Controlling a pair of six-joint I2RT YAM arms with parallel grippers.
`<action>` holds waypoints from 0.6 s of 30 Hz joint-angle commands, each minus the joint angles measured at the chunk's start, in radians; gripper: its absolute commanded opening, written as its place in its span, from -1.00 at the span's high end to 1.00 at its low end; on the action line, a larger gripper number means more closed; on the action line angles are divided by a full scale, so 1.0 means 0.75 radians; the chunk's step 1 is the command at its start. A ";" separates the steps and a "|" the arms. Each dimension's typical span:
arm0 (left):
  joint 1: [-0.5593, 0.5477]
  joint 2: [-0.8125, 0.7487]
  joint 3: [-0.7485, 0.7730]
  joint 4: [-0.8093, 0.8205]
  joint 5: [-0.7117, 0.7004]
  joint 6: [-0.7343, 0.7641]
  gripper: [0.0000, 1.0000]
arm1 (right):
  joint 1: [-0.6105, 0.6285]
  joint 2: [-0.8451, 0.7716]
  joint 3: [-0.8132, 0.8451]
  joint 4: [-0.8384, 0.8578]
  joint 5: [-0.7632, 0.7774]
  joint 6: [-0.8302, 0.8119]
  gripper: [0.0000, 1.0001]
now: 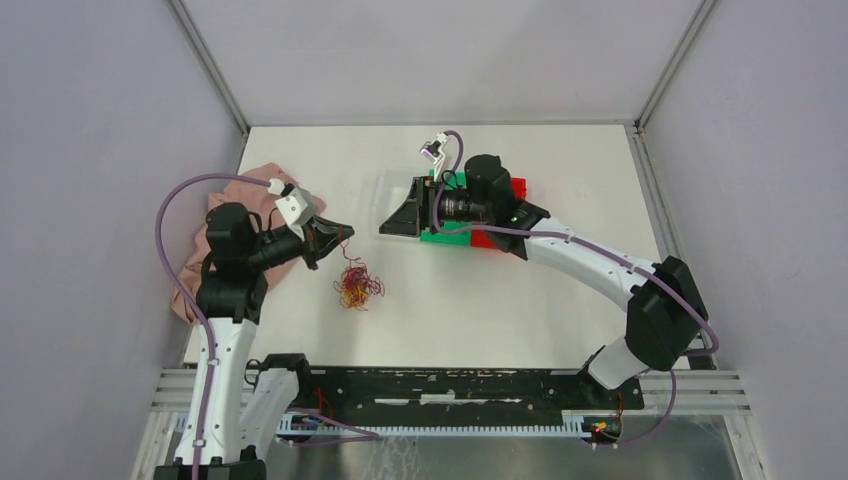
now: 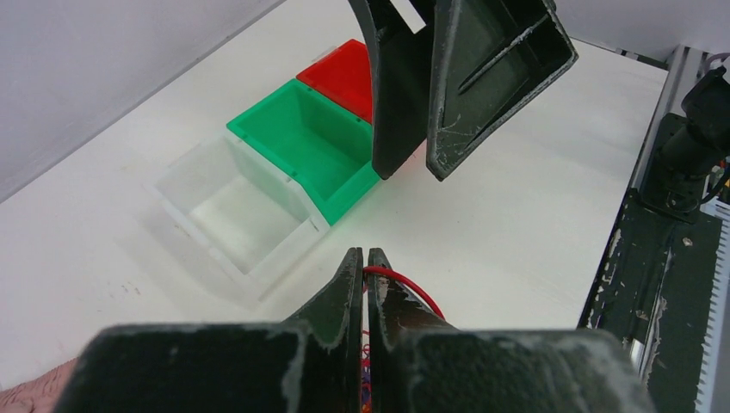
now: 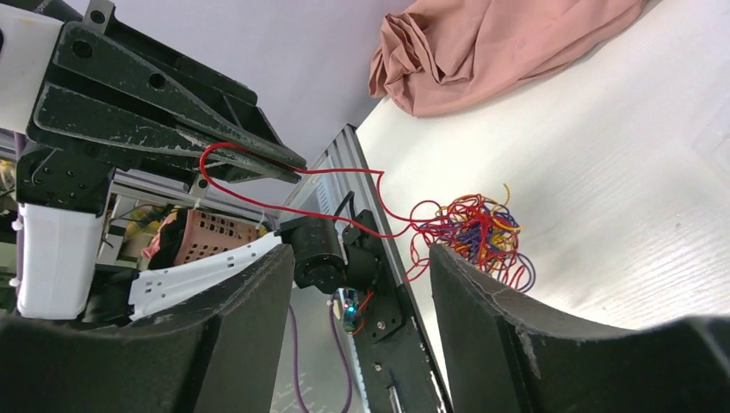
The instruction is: Untangle the cables
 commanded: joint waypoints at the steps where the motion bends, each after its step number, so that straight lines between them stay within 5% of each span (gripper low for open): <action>1: -0.005 0.007 0.043 0.068 0.053 -0.054 0.94 | 0.015 -0.024 -0.001 0.016 0.057 -0.088 -0.34; 18: -0.009 0.035 0.186 0.129 0.121 -0.201 0.94 | 0.129 0.131 0.078 0.075 0.139 -0.167 -0.60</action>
